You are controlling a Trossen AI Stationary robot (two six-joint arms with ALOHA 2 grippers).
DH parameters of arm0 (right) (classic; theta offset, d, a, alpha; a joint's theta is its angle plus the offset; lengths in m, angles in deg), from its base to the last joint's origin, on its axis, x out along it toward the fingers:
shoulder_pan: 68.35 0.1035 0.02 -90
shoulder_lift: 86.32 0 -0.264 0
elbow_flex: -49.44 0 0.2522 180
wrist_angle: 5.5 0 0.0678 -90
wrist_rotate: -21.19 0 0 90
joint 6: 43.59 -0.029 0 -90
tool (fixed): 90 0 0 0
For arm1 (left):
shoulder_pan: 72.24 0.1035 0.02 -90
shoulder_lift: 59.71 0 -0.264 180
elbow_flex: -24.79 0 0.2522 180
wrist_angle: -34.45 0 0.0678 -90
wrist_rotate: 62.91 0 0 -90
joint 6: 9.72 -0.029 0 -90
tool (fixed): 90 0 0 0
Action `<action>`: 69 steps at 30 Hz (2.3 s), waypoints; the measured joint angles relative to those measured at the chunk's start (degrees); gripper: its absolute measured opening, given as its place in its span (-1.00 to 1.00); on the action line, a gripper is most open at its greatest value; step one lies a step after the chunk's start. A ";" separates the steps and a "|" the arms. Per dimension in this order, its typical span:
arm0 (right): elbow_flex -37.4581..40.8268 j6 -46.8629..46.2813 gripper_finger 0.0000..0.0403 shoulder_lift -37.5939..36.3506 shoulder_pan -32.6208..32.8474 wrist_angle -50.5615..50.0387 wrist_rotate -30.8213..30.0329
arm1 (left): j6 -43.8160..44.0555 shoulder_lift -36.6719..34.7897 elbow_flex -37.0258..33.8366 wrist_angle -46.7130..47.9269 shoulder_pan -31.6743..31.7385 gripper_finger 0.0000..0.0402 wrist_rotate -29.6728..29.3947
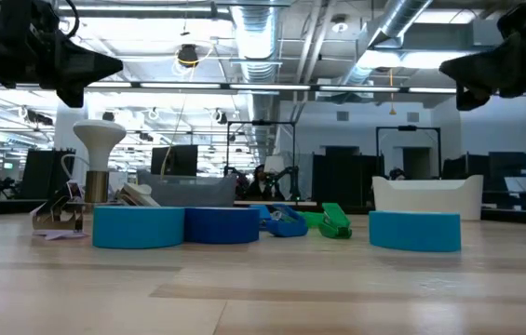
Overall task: Pick and place Stapler, Stapler remover, tape
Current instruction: Put the light blue tape into the bottom white bin
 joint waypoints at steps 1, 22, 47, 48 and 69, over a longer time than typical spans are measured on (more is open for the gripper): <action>0.00 -0.46 -1.00 -0.02 0.00 0.90 -0.02 | -0.85 0.00 0.00 -0.28 0.00 -0.96 -0.02; -0.02 -0.59 -1.00 0.04 -0.31 0.93 -4.31 | -3.93 4.22 2.02 -1.80 0.00 -0.96 1.38; -28.41 -10.53 -1.00 33.20 0.23 -32.85 -9.22 | -9.89 46.73 23.15 -2.48 -0.02 -0.96 -0.87; -29.47 -9.93 -1.00 35.73 0.40 -33.57 -6.99 | -9.84 46.45 23.15 -3.02 -0.02 -0.96 -0.87; -39.06 -24.27 -0.98 69.92 7.54 -24.44 5.72 | -9.76 39.66 23.17 -3.31 0.00 -0.96 -0.87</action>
